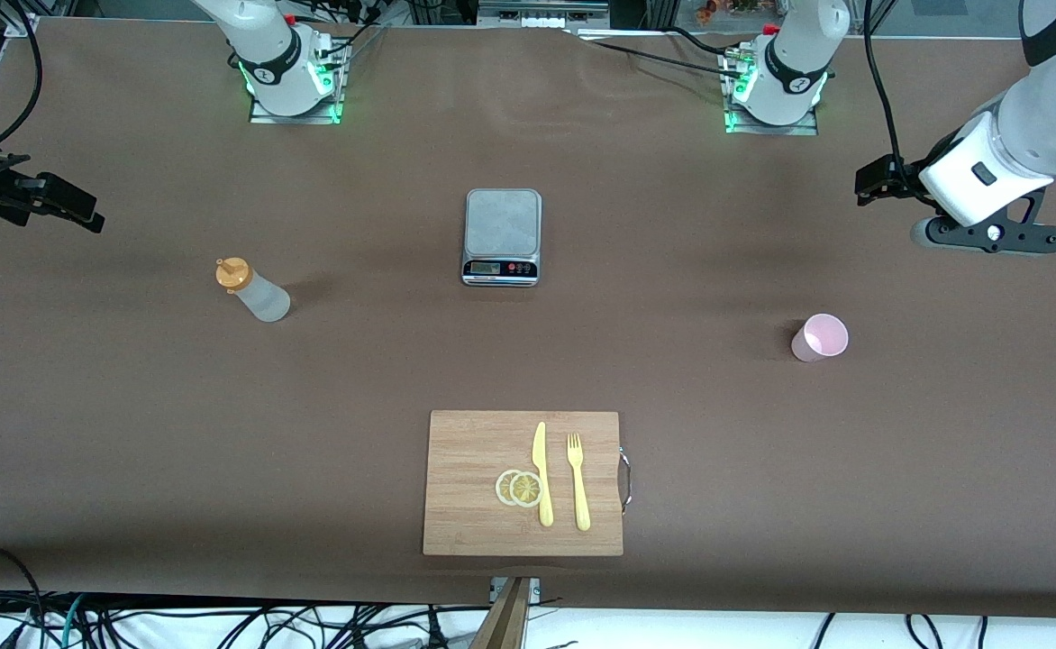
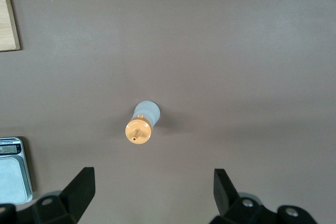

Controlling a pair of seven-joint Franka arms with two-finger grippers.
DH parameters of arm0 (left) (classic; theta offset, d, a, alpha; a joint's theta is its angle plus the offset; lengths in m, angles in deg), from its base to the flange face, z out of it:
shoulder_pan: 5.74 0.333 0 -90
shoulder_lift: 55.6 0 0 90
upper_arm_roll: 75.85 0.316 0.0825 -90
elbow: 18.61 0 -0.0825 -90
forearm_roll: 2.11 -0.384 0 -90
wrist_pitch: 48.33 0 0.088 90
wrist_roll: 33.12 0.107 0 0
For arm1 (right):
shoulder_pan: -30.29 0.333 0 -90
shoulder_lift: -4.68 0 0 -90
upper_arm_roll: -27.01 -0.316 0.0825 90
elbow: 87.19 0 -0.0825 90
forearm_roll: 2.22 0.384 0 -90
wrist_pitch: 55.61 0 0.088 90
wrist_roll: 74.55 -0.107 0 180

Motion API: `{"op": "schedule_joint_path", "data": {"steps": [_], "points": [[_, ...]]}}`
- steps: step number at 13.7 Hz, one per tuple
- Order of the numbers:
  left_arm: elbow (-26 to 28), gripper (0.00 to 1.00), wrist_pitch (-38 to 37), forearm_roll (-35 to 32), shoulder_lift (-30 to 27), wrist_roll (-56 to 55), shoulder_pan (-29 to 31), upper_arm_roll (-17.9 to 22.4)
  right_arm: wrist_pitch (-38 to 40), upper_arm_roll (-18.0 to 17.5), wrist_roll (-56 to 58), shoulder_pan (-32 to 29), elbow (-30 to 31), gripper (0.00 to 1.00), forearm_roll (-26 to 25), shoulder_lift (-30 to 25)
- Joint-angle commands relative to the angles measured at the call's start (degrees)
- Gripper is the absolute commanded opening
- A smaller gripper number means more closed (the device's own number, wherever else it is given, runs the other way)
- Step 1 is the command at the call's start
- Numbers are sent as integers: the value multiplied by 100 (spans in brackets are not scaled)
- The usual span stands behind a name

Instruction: Add sauce to pink cup with both arms

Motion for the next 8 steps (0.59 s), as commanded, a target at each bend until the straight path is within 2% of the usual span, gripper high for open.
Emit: {"op": "schedule_joint_path", "data": {"steps": [1,8], "points": [[-183,100,-52,77,88,-45,-19,8,43,-30,62,-37,14,100,0,-34],[-235,100,-52,68,105,-45,-10,17,43,-30,62,-37,14,100,0,-34]]}}
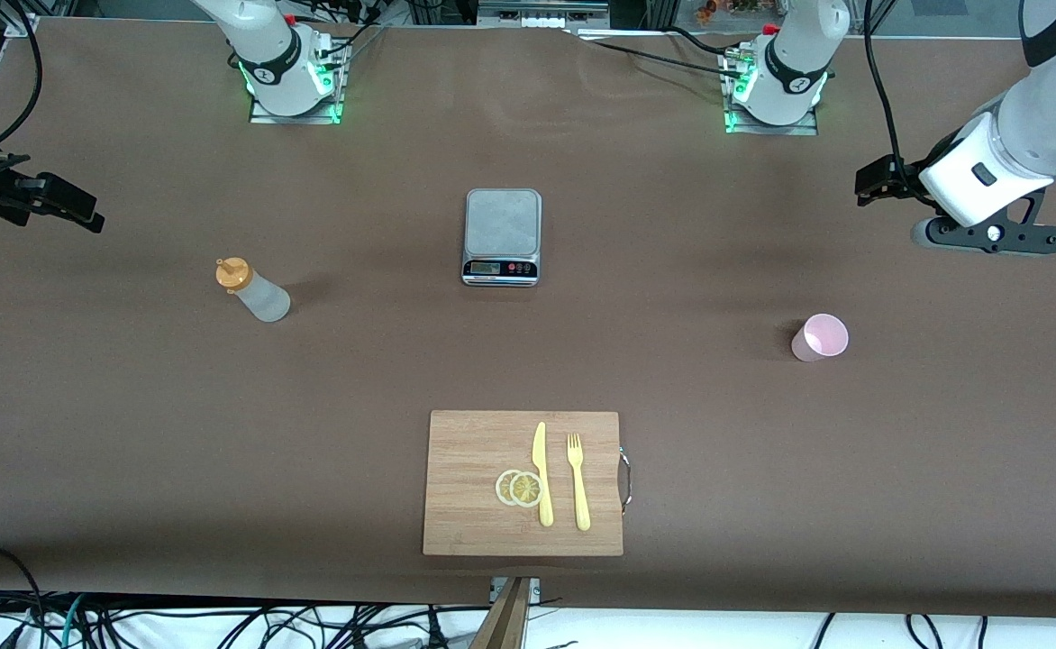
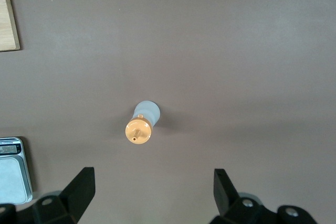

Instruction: Add sauce to pink cup with both arms

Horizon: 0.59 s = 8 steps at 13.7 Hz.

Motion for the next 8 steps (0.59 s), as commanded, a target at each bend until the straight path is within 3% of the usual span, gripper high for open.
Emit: {"op": "schedule_joint_path", "data": {"steps": [1,8], "points": [[-259,100,-52,68,144,-45,-10,14,43,-22,62,-37,14,100,0,-34],[-330,100,-61,16,416,-1,104,49,43,-30,62,-37,14,100,0,-34]]}}
